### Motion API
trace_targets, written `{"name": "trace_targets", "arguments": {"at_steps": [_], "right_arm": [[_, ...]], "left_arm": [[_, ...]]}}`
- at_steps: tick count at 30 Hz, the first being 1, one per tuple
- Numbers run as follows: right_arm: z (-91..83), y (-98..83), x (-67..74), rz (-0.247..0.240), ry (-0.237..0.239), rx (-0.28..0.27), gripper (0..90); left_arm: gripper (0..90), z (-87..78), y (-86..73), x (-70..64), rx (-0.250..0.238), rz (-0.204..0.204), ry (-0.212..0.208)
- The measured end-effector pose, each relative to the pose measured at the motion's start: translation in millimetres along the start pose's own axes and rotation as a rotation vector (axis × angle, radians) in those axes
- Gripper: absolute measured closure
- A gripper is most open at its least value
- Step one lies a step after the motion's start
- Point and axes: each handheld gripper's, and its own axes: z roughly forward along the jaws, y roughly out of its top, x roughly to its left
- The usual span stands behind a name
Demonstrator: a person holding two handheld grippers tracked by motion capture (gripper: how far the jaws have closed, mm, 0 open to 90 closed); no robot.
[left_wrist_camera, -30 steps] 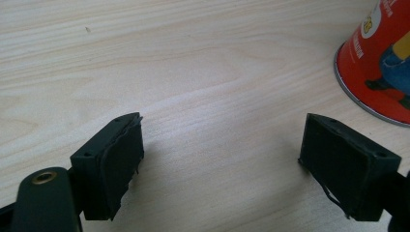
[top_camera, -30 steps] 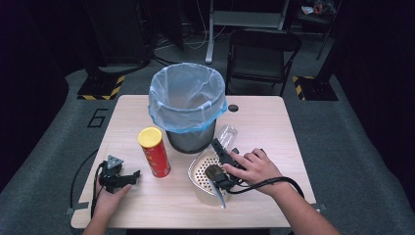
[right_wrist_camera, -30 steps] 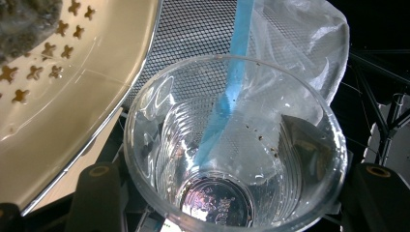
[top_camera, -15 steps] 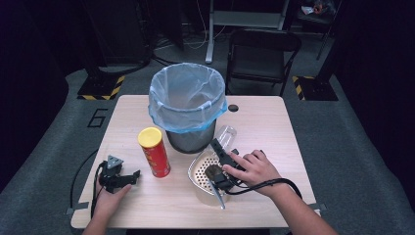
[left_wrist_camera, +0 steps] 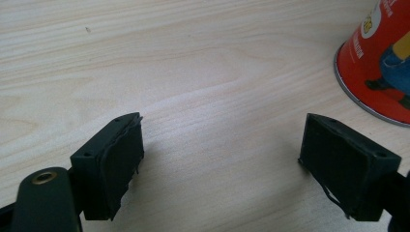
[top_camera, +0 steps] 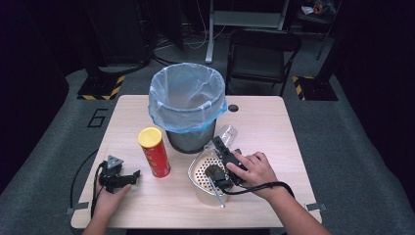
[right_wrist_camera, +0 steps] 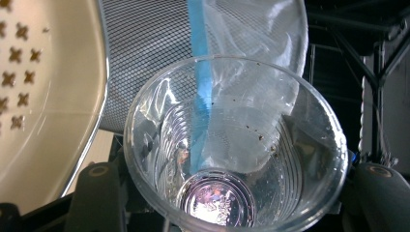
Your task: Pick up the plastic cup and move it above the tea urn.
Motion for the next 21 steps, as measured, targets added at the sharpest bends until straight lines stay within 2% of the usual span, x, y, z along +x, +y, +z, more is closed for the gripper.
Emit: {"name": "trace_targets", "arguments": {"at_steps": [3, 4, 5, 6, 7, 9, 10, 11, 12, 14, 15, 16, 17, 18, 19, 20, 21], "right_arm": [[0.3, 0.4, -0.8, 0.046, 0.003, -0.006, 34.4], [-0.5, 1.4, -0.5, 0.068, -0.018, -0.006, 34.4], [-0.5, 1.4, -0.5, 0.068, -0.018, -0.006, 34.4], [-1.8, 2.5, 0.8, 0.102, -0.032, 0.000, 34.4], [-1.8, 2.5, 0.8, 0.102, -0.032, 0.000, 34.4], [-2.2, 3.4, 0.1, 0.135, -0.032, 0.001, 34.4], [-2.6, 3.7, -2.1, 0.185, -0.041, 0.001, 34.4], [-2.8, 3.5, -4.7, 0.207, -0.048, 0.000, 34.4], [-2.8, 3.5, -4.7, 0.207, -0.048, 0.000, 34.4], [-4.1, 2.7, -10.0, 0.282, -0.084, -0.003, 34.4], [-4.1, 2.7, -10.0, 0.282, -0.084, -0.003, 34.4], [-5.3, 2.1, -14.1, 0.337, -0.101, -0.012, 34.4], [-5.3, 2.1, -14.1, 0.337, -0.101, -0.012, 34.4], [-7.5, 2.2, -17.9, 0.386, -0.127, -0.021, 34.3], [-7.5, 2.2, -17.9, 0.386, -0.127, -0.021, 34.3], [-9.6, 2.3, -22.3, 0.445, -0.133, -0.031, 34.2], [-9.6, 2.3, -22.3, 0.445, -0.133, -0.031, 34.2]], "left_arm": [[15.0, 0.0, 0.0, 0.0, 0.000, 0.000, 0.000], [15.0, 0.0, 0.0, 0.0, 0.000, 0.000, 0.000], [15.0, 0.0, 0.0, 0.0, 0.000, 0.000, 0.000], [15.0, 0.1, 0.0, -0.1, -0.001, -0.001, 0.000], [15.0, 0.1, 0.0, -0.1, -0.001, -0.001, 0.000], [15.0, 0.0, 0.0, -0.1, -0.001, -0.001, 0.000], [15.0, 0.0, 0.0, -0.1, -0.001, -0.001, 0.000], [14.9, 0.0, 0.0, -0.1, -0.001, -0.002, 0.000], [15.0, 0.0, 0.0, -0.1, -0.001, -0.002, 0.000], [14.9, 0.0, 0.0, -0.2, 0.001, -0.002, -0.001], [15.0, 0.0, 0.0, -0.2, 0.001, -0.002, -0.001], [15.0, -0.1, -0.1, -0.5, 0.003, -0.008, -0.003], [15.0, -0.1, -0.1, -0.5, 0.003, -0.008, -0.003], [15.0, -0.1, 0.0, -0.1, 0.000, -0.001, 0.001], [15.0, -0.1, 0.0, -0.1, 0.000, -0.001, 0.001], [15.0, -0.1, -0.1, -0.1, 0.001, -0.002, -0.001], [14.9, -0.1, -0.1, -0.1, 0.001, -0.002, -0.001]]}}
